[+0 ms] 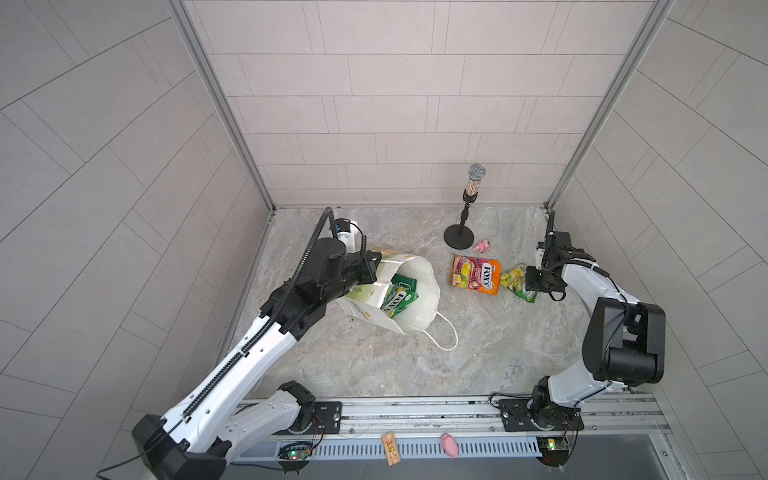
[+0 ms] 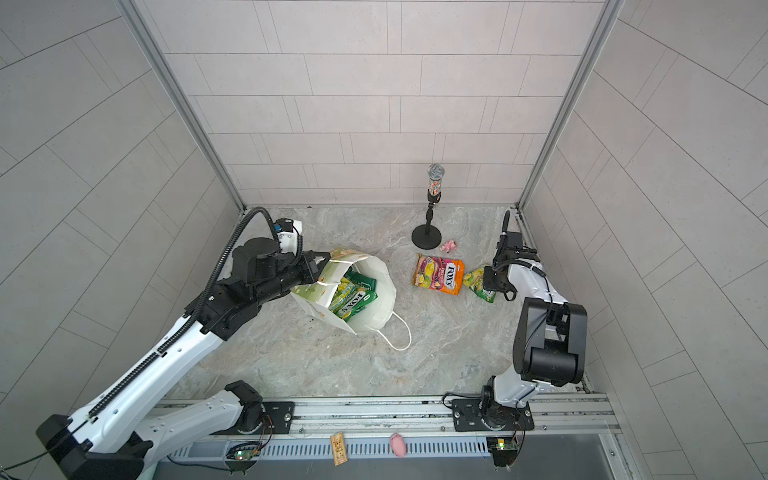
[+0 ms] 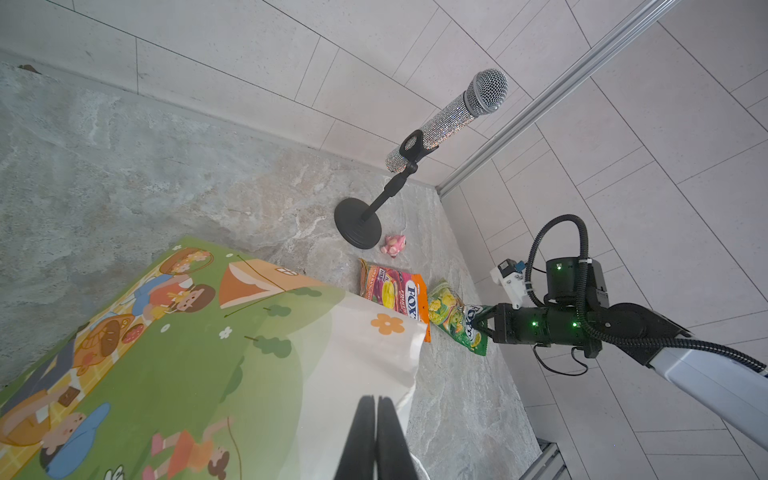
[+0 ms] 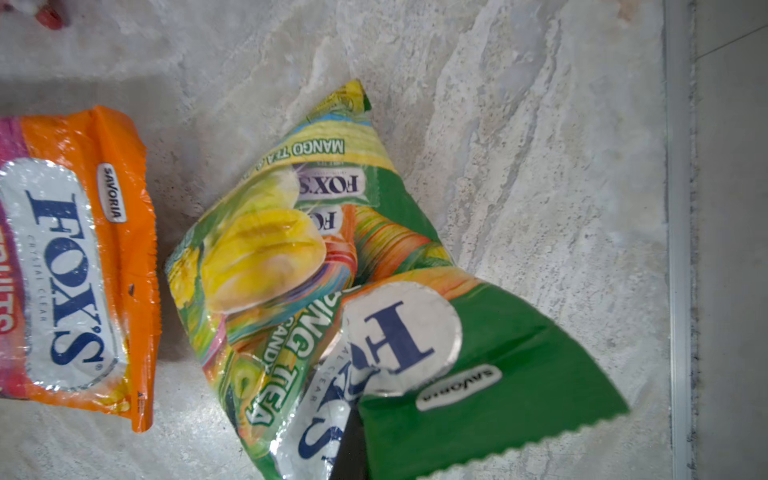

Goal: Take the snacks out of the paper bag
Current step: 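Carry the green packet beside the orange packet and lower it with the right gripper, then open the right gripper and move it back into the bag opening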

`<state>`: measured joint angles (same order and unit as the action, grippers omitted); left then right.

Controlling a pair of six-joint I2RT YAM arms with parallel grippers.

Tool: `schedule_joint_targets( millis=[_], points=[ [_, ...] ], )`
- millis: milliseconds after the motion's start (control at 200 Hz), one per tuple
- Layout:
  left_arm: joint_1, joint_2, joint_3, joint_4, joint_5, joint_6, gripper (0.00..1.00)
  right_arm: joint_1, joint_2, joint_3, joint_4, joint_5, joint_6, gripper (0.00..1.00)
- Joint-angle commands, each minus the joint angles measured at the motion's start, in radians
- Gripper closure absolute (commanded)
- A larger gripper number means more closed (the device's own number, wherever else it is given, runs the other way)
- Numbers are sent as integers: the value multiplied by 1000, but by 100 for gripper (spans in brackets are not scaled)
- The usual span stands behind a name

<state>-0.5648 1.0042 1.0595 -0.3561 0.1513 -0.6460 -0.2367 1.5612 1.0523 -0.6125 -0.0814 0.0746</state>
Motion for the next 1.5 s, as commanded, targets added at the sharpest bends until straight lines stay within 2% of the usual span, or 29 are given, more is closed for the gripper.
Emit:
schedule_joint_targets(
  millis=[0, 60, 125, 315, 425, 515, 685, 806, 1006, 1256, 1411, 1496],
  points=[
    [-4, -19, 11, -1, -14, 12, 100, -4, -9, 1, 17, 37, 10, 100],
    [-5, -19, 10, 0, -13, 12, 100, -4, 9, 16, 17, 40, 9, 99],
    [-4, -21, 10, -1, -13, 12, 100, -4, 25, 28, 9, 52, 14, 92],
    [-4, -27, 7, -1, -10, 13, 100, -4, -8, 29, 10, 100, 52, 52],
    [-4, -27, 9, -1, -9, 14, 100, -4, -66, 10, 28, 99, 84, 36],
    [-4, -26, 7, 0, -4, 14, 100, -4, -134, -19, 60, 70, 117, 28],
    [-4, -27, 5, 7, 7, 14, 100, -4, -251, -78, 132, -103, 163, 27],
    [-4, -27, 4, 15, 25, 15, 100, -5, -337, -152, 245, -319, 214, 27],
    [-4, -32, -3, 33, 45, 16, 100, 38, -470, -310, 537, -635, 388, 27],
    [-4, -39, -9, 57, 72, 15, 100, 230, -563, -318, 504, -664, 380, 28],
    [-4, -39, -6, 62, 80, 17, 100, 412, -578, -327, 522, -653, 388, 36],
    [-5, -38, -6, 65, 86, 17, 100, 508, -603, -361, 562, -617, 386, 36]
  ],
)
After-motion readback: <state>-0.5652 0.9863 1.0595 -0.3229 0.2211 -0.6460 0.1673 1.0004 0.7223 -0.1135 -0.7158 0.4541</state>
